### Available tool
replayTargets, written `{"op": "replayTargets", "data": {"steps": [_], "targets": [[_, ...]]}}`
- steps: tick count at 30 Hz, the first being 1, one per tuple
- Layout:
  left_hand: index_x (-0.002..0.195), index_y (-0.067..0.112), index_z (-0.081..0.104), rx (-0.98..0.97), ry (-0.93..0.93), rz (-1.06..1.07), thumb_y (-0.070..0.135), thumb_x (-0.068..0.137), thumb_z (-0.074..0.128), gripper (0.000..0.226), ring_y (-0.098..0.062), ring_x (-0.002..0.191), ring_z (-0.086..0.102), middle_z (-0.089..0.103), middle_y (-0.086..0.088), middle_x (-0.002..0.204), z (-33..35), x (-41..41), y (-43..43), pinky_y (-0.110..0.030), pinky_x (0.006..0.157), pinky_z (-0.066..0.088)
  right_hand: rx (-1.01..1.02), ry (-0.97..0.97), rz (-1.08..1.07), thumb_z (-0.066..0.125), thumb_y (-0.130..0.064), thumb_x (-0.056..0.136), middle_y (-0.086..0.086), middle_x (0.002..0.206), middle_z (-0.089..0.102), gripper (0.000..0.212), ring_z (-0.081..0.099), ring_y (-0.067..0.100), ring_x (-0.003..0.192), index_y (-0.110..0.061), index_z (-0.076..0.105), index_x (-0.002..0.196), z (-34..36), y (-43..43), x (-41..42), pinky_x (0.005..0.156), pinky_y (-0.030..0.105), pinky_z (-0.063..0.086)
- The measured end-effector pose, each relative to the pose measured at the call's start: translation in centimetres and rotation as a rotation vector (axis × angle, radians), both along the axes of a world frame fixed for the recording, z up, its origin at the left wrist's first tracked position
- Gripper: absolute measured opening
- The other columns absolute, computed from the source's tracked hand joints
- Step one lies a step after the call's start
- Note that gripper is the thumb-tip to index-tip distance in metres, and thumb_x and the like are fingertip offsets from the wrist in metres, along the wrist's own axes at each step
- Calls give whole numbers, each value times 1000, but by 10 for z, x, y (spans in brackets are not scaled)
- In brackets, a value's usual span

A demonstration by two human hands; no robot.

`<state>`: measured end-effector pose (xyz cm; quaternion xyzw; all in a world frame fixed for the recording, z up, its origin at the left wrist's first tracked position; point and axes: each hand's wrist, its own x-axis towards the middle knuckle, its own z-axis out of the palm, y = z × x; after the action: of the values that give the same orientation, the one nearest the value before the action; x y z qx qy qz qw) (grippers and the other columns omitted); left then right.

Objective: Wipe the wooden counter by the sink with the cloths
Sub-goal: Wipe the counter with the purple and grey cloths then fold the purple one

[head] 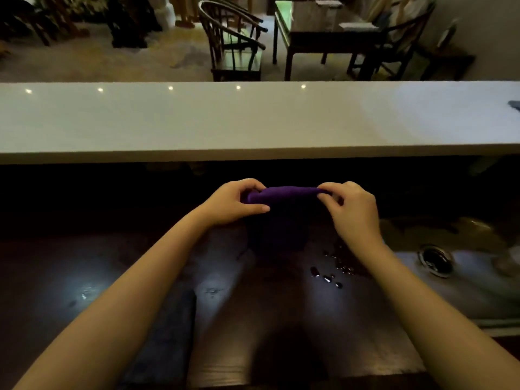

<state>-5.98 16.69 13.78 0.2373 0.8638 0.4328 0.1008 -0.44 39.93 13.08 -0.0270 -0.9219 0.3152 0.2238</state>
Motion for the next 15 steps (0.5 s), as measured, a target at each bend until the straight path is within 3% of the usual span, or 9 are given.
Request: {"op": "replayTargets", "data": {"steps": [4,10,12,15], "targets": [[96,13,61,-86,212,-62,25,74,74,29,-11,83,57,60,3,90,9,8,43,-21,75,42,-176,-16,-42,65,-17,84,-2,91,71,16,63,11,86,-16,72,98,7,39,15,77,16,43],[103,15,58,-187,311,-148,28,76,71,32,-13,85,58,61,4,92,22,16,89,-23,74,42,-599,-168,121,57,-3,88,0,85,65,17,62,-1,74,-8,66,101,25,92,31,61,9,47],[106,16,58,-207,306,-159,28,76,71,35,-11,85,57,59,6,92,23,19,101,-19,73,39,-492,-241,132,54,-6,91,1,88,65,16,62,3,77,-11,64,102,29,107,34,64,13,49],[105,16,61,-182,273,-134,25,77,71,32,-9,83,55,59,6,90,22,26,115,-12,68,35,-122,-266,100,51,-14,93,2,94,58,12,55,9,80,-12,59,103,27,125,39,66,18,43]]}}
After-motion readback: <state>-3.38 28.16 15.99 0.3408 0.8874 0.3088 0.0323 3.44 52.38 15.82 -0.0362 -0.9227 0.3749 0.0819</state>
